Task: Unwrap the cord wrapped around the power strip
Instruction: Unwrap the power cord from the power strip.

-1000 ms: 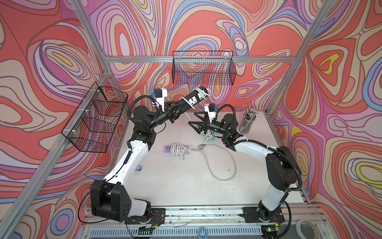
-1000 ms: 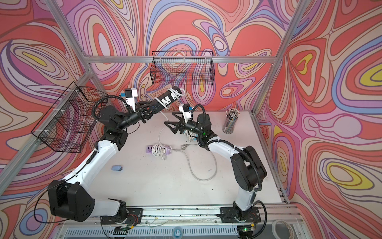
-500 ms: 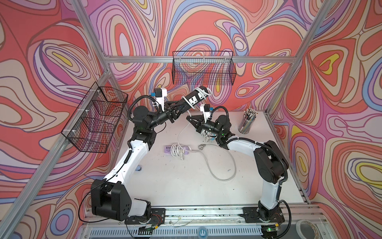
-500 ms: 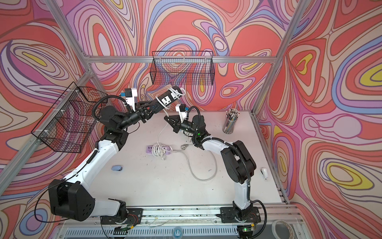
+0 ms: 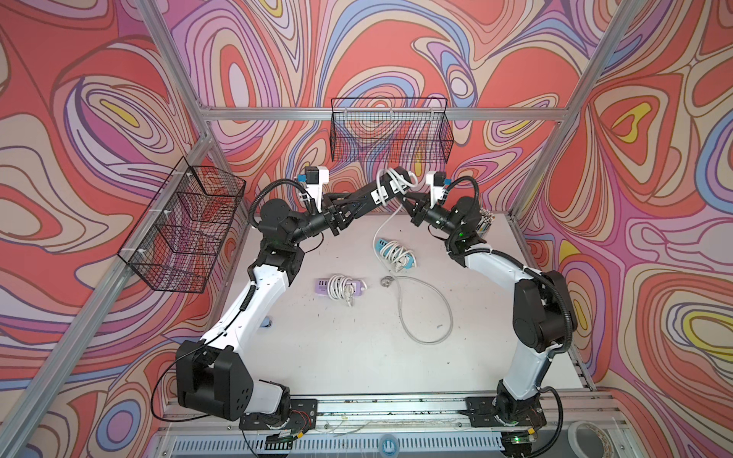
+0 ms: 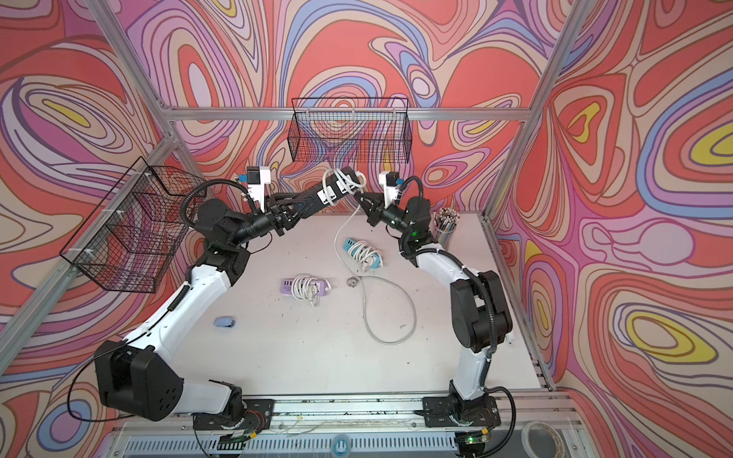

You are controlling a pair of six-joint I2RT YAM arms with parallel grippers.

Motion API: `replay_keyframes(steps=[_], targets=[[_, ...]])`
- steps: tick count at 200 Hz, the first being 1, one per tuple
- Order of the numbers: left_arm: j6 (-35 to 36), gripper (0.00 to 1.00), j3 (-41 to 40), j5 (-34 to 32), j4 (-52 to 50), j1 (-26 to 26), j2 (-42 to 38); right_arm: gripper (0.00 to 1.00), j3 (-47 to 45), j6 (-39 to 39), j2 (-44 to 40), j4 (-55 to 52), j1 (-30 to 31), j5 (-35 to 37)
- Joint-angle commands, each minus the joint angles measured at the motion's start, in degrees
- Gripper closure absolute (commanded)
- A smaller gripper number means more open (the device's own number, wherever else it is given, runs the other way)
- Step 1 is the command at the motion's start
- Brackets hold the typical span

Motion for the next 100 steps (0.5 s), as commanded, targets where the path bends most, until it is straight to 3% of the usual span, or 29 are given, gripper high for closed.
replay_keyframes(steps=[1,51,100], targets=[[1.05,1.0,3.18,3.81,0.33,-1.63,0.78,1.0,6.32,-3.81,-3.56,-7.75,-0.98,-1.7],[6.66,1.0,3.77,2.17,-6.69,-2.61,1.46,1.0,12.79,-9.87,-10.42,-18.72,-4.15,-2.1],[15.57,1.0,3.2,-4.33,-14.59,-1.84,-1.53,1.0,2.55,-17.18,-22.55,-29.04,-4.78,1.91]])
